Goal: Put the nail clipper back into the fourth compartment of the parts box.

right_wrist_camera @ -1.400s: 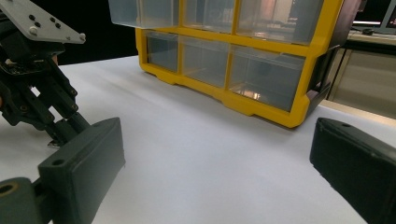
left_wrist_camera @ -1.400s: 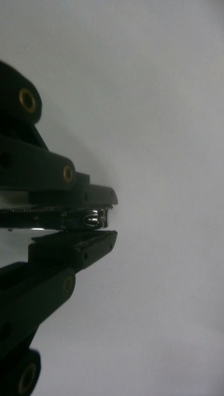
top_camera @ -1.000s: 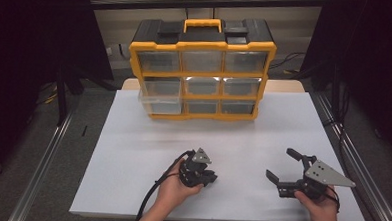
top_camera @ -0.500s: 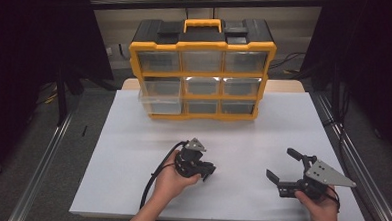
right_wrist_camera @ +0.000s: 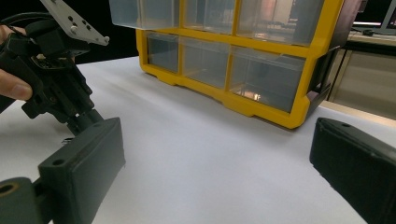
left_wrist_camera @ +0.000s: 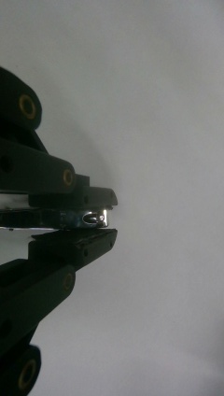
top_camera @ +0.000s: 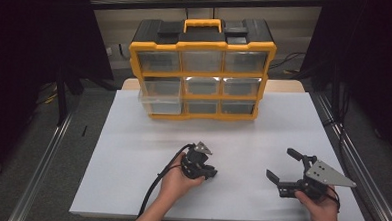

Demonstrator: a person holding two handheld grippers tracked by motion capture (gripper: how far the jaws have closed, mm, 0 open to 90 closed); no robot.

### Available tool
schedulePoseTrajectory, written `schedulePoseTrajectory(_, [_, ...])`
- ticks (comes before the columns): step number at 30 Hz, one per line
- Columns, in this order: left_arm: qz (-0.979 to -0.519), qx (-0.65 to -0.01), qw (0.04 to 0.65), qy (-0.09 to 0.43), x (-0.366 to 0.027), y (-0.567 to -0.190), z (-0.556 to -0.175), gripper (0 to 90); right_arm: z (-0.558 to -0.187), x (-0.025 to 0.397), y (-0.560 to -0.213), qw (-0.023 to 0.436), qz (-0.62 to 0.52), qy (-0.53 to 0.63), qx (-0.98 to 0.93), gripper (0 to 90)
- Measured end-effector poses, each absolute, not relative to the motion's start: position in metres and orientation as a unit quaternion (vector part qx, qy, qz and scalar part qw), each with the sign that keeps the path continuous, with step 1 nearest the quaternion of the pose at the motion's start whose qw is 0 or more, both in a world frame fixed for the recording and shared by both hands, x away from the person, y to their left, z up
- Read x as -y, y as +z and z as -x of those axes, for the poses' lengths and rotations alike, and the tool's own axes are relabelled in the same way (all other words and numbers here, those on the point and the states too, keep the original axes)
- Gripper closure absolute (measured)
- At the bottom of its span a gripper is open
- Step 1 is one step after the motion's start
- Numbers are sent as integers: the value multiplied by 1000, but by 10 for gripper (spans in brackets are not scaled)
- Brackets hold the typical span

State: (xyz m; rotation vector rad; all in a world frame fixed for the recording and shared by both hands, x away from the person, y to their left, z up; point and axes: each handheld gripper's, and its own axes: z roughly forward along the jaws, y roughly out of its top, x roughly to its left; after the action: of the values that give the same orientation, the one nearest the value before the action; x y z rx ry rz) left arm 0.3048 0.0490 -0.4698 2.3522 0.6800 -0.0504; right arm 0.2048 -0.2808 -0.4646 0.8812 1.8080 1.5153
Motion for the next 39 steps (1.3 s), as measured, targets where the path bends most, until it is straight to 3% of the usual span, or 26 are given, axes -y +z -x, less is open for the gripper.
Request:
schedulePoseTrajectory(8, [-908,-244,340,0,-46,-471,-303,742,-205,281,-465,308,-332,571,-685,28])
schedulePoseTrajectory(10, [-910,-246,334,16,-45,-471,-301,782,-205,280,-465,308,-333,571,-685,28])
schedulePoseTrajectory(16, [-904,-260,337,25,-43,-471,-297,793,-205,280,-465,307,-332,571,-686,28])
schedulePoseTrajectory(30, [-871,-310,381,-14,-52,-449,-308,801,-205,281,-465,308,-333,571,-684,29])
schedulePoseTrajectory(39, [-860,-322,396,-11,-59,-438,-316,802,-205,281,-465,306,-333,572,-684,30])
